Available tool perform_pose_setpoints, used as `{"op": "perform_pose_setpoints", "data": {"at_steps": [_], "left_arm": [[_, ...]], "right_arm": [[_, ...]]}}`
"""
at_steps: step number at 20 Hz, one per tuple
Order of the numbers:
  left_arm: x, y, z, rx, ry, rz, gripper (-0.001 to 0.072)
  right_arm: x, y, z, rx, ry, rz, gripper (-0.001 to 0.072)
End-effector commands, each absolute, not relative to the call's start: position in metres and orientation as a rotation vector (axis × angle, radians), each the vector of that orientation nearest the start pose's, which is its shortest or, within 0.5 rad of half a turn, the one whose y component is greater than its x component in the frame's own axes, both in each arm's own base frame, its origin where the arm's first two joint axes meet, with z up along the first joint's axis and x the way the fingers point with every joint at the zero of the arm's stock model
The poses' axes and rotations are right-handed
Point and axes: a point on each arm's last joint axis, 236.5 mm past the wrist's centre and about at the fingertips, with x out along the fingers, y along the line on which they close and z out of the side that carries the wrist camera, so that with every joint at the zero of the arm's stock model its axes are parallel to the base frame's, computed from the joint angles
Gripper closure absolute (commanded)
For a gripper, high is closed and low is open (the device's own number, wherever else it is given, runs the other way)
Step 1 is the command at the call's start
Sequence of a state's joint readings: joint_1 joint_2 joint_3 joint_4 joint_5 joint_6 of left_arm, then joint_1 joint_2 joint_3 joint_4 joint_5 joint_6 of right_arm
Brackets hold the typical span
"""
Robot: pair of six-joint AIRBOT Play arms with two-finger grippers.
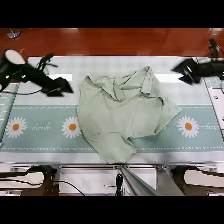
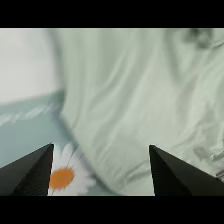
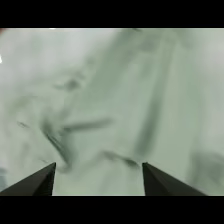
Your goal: Fold the shirts.
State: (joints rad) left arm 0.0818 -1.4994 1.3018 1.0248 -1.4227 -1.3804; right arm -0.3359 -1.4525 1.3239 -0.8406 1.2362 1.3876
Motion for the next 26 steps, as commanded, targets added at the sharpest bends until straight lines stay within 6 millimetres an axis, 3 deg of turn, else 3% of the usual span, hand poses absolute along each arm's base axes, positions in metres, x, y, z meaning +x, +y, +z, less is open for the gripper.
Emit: {"op": "perform_pose_setpoints", "data": {"at_steps": [1, 3, 5, 8, 12, 18, 20, 21, 22, 23, 26], "left_arm": [[0.319, -0.055, -0.022, -0.565, 1.593, -0.322, 0.0], [0.274, -0.077, -0.04, -0.616, 1.606, -0.41, 0.0], [0.228, -0.097, -0.064, -0.703, 1.662, -0.435, 0.0001], [0.197, -0.128, -0.075, -0.846, 1.666, -0.502, 0.0001], [0.187, -0.163, -0.089, -0.91, 1.622, -0.533, 0.0001], [0.217, -0.213, -0.109, -0.848, 1.473, -0.485, 0.0007], [0.222, -0.233, -0.103, -0.843, 1.437, -0.555, 0.0031], [0.223, -0.239, -0.1, -0.837, 1.432, -0.587, 0.019], [0.226, -0.244, -0.097, -0.818, 1.425, -0.619, 0.0613], [0.23, -0.246, -0.093, -0.799, 1.409, -0.643, 0.0687], [0.243, -0.252, -0.076, -0.809, 1.381, -0.695, 0.0686]], "right_arm": [[0.361, -0.078, 0.014, 0.594, 1.261, -0.019, 0.0093], [0.339, -0.084, 0.001, 0.7, 1.157, -0.102, 0.0093], [0.322, -0.071, -0.013, 0.817, 1.063, -0.119, 0.0093], [0.305, -0.044, -0.02, 0.862, 1.032, -0.053, 0.0093], [0.298, -0.037, -0.023, 0.861, 1.052, -0.037, 0.0093], [0.295, -0.032, -0.023, 0.88, 1.072, -0.025, 0.0093], [0.293, -0.032, -0.024, 0.871, 1.082, -0.025, 0.0093], [0.29, -0.035, -0.027, 0.858, 1.095, -0.035, 0.0093], [0.287, -0.037, -0.034, 0.855, 1.118, -0.052, 0.0093], [0.285, -0.038, -0.041, 0.856, 1.143, -0.058, 0.0093], [0.283, -0.038, -0.063, 0.899, 1.21, -0.069, 0.0093]]}}
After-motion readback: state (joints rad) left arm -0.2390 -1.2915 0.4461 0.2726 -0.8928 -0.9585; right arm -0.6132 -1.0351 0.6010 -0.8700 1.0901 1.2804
